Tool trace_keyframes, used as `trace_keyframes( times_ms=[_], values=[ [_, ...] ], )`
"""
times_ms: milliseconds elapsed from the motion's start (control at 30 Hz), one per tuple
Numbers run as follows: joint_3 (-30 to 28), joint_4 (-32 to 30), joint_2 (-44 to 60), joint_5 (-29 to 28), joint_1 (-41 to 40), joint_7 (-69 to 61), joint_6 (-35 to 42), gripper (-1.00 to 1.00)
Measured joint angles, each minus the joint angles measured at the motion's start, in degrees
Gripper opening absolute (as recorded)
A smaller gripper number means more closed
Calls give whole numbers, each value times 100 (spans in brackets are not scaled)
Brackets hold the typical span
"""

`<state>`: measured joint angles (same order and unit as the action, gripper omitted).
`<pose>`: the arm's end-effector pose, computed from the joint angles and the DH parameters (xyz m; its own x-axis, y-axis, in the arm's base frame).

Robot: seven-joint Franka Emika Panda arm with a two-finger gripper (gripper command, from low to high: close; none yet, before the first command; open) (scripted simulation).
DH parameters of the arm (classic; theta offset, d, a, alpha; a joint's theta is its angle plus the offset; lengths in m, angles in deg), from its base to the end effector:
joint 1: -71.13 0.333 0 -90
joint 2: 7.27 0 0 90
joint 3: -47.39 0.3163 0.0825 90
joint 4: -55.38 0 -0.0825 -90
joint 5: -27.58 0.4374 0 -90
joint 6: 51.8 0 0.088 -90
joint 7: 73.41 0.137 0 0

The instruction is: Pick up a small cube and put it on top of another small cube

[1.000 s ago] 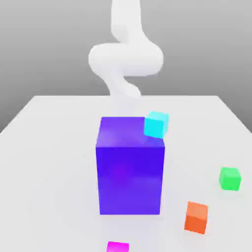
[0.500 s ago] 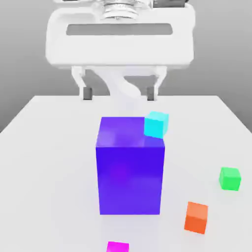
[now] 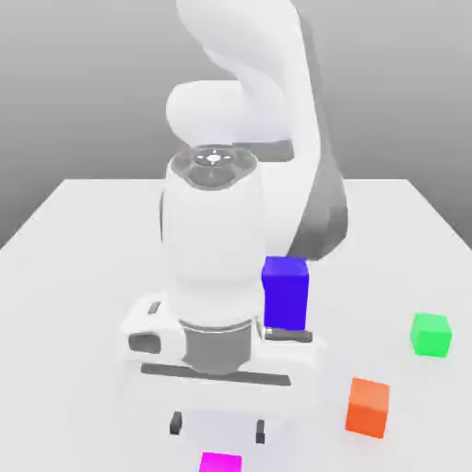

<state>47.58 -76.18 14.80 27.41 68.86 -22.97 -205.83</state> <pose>0.5521 -0.0198 0.1035 0.6104 -0.7921 0.0045 -0.7921 -0.6104 -0.0053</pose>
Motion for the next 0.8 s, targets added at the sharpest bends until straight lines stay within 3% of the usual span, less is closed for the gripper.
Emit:
trace_keyframes(
  times_ms=[100, 133, 333, 500, 800],
  values=[
    [-3, 124, 627, -1, 1, 4, -468, 0],
    [1, 147, 736, -12, -5, 13, -549, -100],
    [5, 158, 790, -17, -8, 18, -594, -100],
    [27, -12, 8, -15, -28, 15, 20, -100],
    [1478, -1224, -1354, 95, 1243, -19, 158, -100]
  ],
)
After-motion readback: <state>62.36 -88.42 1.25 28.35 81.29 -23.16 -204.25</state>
